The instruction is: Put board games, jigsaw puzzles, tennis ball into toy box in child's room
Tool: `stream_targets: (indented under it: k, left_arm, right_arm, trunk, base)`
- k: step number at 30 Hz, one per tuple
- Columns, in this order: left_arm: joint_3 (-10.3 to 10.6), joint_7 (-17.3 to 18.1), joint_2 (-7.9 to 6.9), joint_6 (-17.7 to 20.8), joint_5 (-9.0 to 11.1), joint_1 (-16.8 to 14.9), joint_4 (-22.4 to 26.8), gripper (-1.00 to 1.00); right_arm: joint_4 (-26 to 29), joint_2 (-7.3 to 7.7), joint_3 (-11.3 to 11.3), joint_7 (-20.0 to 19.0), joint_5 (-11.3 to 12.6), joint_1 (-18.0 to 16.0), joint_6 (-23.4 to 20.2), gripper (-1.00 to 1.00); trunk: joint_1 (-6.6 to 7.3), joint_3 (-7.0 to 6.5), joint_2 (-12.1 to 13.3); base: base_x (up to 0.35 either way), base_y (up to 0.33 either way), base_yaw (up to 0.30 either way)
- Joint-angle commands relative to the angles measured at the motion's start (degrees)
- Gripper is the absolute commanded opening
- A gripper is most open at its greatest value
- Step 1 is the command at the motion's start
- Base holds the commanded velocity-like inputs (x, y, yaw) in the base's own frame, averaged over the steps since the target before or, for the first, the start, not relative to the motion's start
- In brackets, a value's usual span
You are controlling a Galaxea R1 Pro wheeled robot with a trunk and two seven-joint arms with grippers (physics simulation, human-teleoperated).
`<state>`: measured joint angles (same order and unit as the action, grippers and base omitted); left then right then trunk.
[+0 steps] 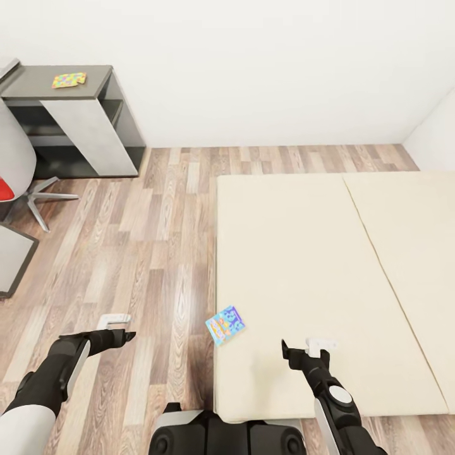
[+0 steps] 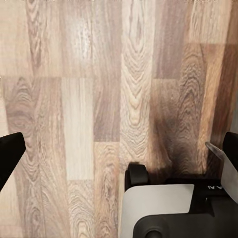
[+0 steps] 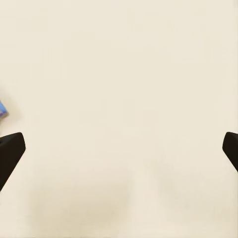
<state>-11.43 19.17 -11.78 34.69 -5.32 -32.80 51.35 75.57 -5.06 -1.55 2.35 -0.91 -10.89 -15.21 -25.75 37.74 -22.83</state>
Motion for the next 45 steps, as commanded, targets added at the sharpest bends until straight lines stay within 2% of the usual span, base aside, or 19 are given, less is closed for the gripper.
stream_targets:
  k: [1,24,35,41,45]
  left_arm:
    - [-0.16,0.52,0.04,0.21,-0.57,-0.02,0.07,1.0]
    - [-0.12,0.52,0.04,0.21,-0.57,0.0,0.07,1.0]
    - [-0.14,0.52,0.02,0.21,-0.57,-0.05,0.07,1.0]
    - [-0.12,0.52,0.02,0.21,-0.57,-0.03,0.07,1.0]
    - [-0.12,0.52,0.05,0.21,-0.57,-0.04,0.08,1.0]
  right_arm:
    - [0.1,-0.04,-0.04,0.1,-0.08,-0.01,-0.35,1.0]
    - [-0.27,-0.04,-0.03,-0.23,-0.08,-0.01,0.07,1.0]
    - [-0.25,-0.04,0.11,-0.08,-0.15,-0.01,0.08,1.0]
    - [-0.25,-0.04,2.7,0.13,-0.2,-0.01,0.05,1.0]
    - [-0.25,-0.04,3.64,0.24,-0.23,-0.01,0.01,1.0]
  trunk:
    - [-0.04,-0.02,-0.09]
    - [-0.04,-1.81,-0.09]
    - [-0.04,-2.53,-0.09]
    - [-0.04,-3.09,-0.09]
    - [-0.04,-3.46,-0.09]
  base:
    - [0.0,0.0,0.068]
    - [0.0,0.0,0.031]
    - [0.0,0.0,-0.09]
    - [0.0,0.0,-0.013]
    - [0.0,0.0,-0.002]
